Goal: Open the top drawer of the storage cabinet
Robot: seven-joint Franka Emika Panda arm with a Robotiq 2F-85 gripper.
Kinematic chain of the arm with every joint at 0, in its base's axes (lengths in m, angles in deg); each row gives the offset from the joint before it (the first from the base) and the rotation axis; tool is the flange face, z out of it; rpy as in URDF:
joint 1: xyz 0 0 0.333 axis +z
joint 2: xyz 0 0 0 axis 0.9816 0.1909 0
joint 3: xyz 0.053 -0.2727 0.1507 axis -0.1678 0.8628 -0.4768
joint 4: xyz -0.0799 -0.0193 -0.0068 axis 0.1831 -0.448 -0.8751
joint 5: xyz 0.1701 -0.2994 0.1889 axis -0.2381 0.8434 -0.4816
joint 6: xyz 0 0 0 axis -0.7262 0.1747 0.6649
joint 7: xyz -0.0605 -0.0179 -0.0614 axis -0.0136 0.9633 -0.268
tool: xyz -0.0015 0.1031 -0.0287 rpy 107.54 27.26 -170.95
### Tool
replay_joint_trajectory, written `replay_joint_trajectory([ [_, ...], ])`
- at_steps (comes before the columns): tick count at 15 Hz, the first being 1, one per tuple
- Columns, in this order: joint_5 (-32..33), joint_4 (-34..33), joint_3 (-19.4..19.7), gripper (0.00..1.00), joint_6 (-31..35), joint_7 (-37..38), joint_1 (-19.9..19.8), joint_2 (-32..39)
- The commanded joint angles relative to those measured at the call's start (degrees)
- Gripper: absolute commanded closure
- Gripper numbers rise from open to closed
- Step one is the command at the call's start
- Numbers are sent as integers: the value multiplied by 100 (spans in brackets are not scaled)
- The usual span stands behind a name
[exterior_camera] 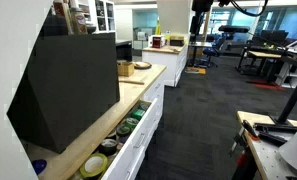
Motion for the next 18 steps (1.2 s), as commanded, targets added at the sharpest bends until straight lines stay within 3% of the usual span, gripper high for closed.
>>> replay_joint_trajectory([
  [1,10,-18,38,0,-22,4,42,2],
  [9,-205,87,82,0,168,-289,179,182],
  [18,-1296,148,-8,0,821,-2812,807,1363],
])
